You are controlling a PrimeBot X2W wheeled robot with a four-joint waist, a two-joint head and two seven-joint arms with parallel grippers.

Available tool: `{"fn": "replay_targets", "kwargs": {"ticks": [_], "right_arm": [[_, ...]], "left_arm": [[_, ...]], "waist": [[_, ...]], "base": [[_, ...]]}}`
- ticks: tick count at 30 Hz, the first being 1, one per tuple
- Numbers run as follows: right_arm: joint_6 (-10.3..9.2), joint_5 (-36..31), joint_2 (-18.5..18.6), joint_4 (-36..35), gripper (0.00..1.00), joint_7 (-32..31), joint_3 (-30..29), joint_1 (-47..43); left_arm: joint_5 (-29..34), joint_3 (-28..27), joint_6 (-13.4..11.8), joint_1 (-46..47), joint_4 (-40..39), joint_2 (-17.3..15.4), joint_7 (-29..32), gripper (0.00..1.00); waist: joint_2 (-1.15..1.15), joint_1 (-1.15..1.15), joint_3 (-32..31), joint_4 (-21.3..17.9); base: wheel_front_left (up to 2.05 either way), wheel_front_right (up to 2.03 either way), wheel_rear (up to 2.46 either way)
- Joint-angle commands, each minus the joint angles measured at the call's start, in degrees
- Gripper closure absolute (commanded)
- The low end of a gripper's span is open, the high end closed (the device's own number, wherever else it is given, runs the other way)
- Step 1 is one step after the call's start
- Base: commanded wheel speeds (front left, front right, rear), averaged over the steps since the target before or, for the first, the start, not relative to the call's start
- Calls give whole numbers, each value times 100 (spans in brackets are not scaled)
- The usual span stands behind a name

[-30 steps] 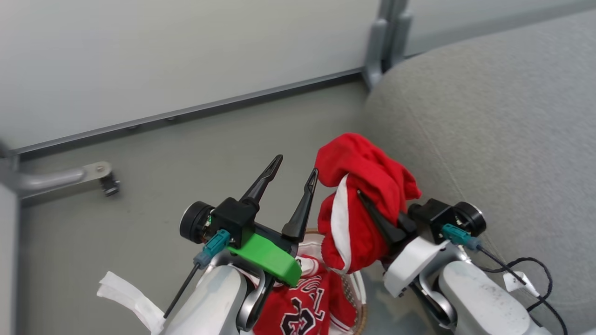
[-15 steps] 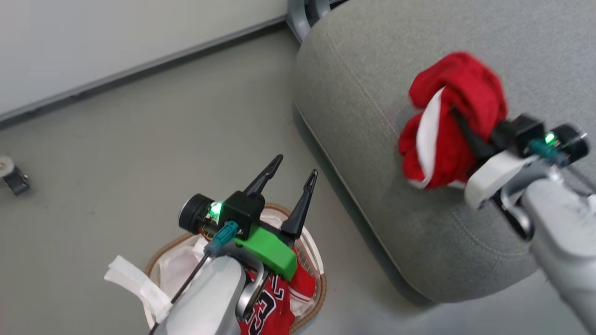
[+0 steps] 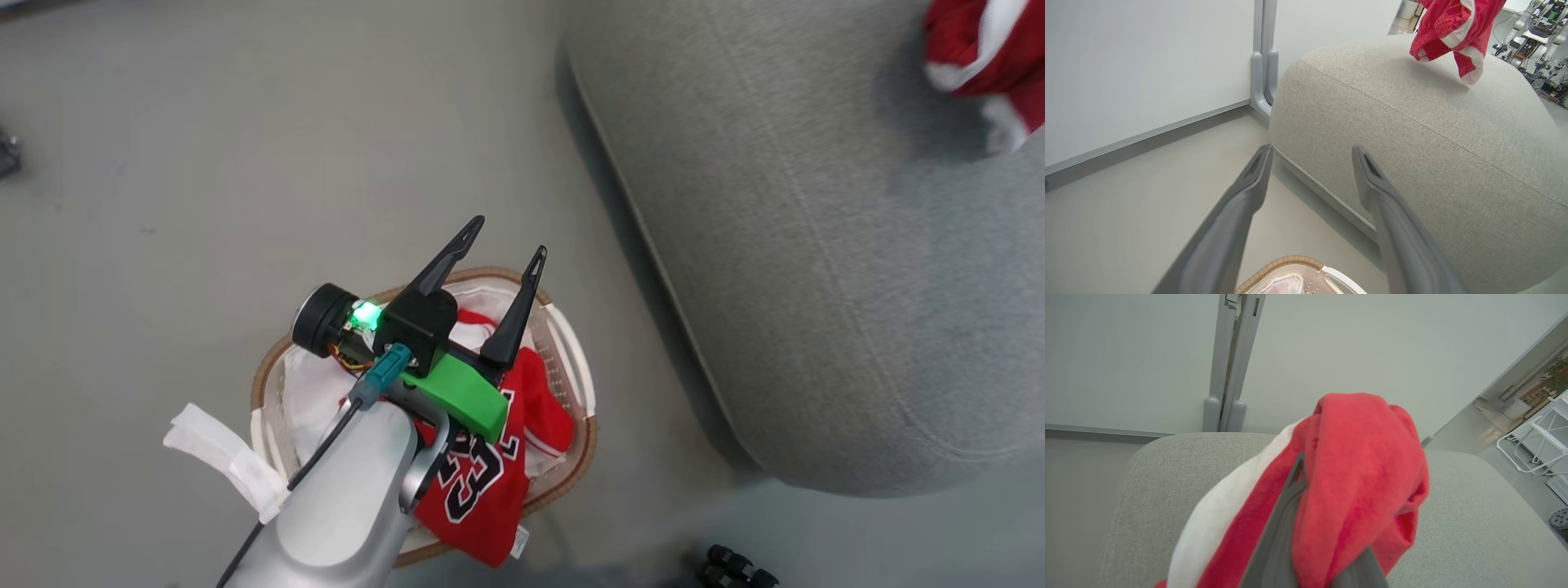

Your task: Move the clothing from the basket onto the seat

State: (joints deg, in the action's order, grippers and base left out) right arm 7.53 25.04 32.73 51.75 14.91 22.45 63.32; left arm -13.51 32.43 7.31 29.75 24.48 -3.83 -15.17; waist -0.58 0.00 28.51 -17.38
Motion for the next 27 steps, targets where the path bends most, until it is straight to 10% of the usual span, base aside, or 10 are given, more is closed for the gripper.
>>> {"fn": "replay_targets", "kwargs": {"ticks": [1, 5, 6, 27], "right_arm": [[-8, 65, -6, 141, 100, 25, -105, 154], [-8, 125, 22, 630, 100, 31, -630, 354], [-8, 36, 23, 704, 0, 32, -692, 307], [-8, -739, -905, -932, 0, 36, -2322, -3041]], "left_arm": [[31, -2, 25, 136, -10, -46, 2, 0], [-53, 6, 26, 178, -76, -27, 3, 0], [-56, 23, 26, 183, -77, -27, 3, 0], [-89, -982, 7, -541, 27, 50, 3, 0]], "waist": [[58, 0, 538, 537], [58, 0, 655, 697], [58, 0, 675, 728], [58, 0, -486, 954]], "base": [[0, 0, 0], [0, 0, 0], [0, 0, 0], [0, 0, 0]]}}
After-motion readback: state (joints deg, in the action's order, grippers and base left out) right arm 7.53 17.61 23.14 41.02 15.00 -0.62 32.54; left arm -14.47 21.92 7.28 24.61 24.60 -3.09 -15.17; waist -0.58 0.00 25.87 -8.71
